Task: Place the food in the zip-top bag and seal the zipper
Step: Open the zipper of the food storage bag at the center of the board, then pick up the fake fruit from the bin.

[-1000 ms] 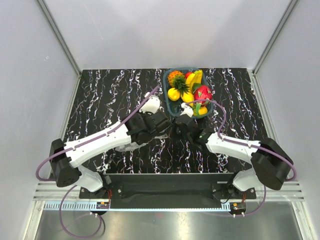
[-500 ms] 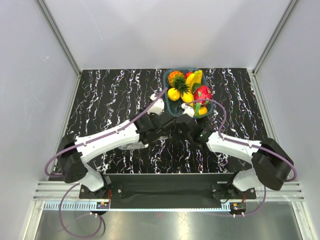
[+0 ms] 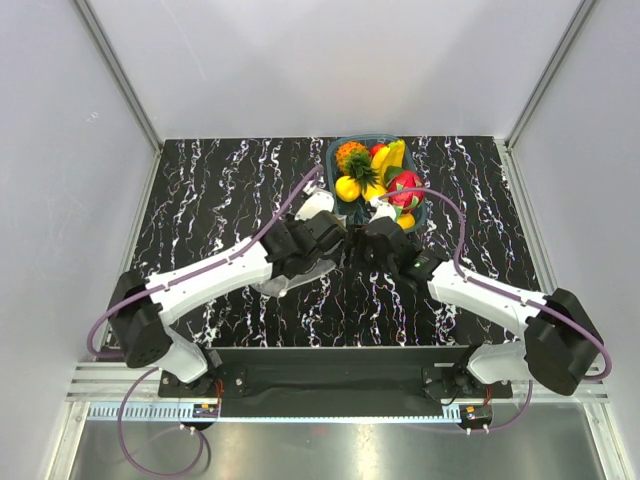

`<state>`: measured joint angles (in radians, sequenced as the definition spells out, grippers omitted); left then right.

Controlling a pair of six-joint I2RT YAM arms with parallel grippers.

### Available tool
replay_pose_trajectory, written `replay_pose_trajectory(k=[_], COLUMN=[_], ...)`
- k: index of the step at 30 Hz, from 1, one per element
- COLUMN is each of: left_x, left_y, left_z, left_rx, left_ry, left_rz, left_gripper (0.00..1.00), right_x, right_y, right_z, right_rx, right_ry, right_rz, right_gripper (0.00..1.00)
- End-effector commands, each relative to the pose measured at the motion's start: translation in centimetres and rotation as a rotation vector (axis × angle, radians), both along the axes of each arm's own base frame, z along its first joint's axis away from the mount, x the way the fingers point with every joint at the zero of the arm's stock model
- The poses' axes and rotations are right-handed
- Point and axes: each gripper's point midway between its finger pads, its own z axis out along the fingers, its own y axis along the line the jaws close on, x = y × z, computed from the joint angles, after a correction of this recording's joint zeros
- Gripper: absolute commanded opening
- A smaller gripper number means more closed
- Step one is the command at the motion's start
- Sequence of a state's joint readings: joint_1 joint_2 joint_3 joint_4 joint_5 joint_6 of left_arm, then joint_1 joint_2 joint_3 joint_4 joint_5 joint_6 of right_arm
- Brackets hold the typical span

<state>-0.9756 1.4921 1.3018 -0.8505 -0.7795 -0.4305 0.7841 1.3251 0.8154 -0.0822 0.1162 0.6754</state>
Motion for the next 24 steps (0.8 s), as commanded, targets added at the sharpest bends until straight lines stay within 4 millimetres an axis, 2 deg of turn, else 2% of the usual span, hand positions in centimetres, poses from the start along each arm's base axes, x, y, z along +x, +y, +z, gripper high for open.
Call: replay_pose_trajectory(k=[1,5,12,20,24], left_x=[0.9,1.3,1.9,2.5,2.6], left_y=[-2.8,-3.0,-2.0,-1.5,-1.4], left_z=[-1.0,-1.7,-2.0,-1.9,-1.7], left_rx=[-0.062,-0.035,-0.006,0.005,0.002], left_ry=[0.022,0.031,0.028,0.019,0.017], left_rz=[-0.047,-0.046,-0.016,-0.001,0.0], left_gripper=[0.0,0.0,0.0,0.0,0.0], right_x=[0.5,0.1,0.2,1.2,3.0], right_y=[0.7,1.0,-0.4,-4.9,-8.2], right_z=[2.6,3.1,3.7,6.7,7.0], right_rx=[0.028,0.046,0.021,0.013,0.003], right_ry=[-0.037,-0.028,-0.028,-0.099,-0.092], right_rz=[0.042,0.074,0.035,-0.051,-0.146], right_gripper=[0.72,0.73,0.72,0.74,0.77])
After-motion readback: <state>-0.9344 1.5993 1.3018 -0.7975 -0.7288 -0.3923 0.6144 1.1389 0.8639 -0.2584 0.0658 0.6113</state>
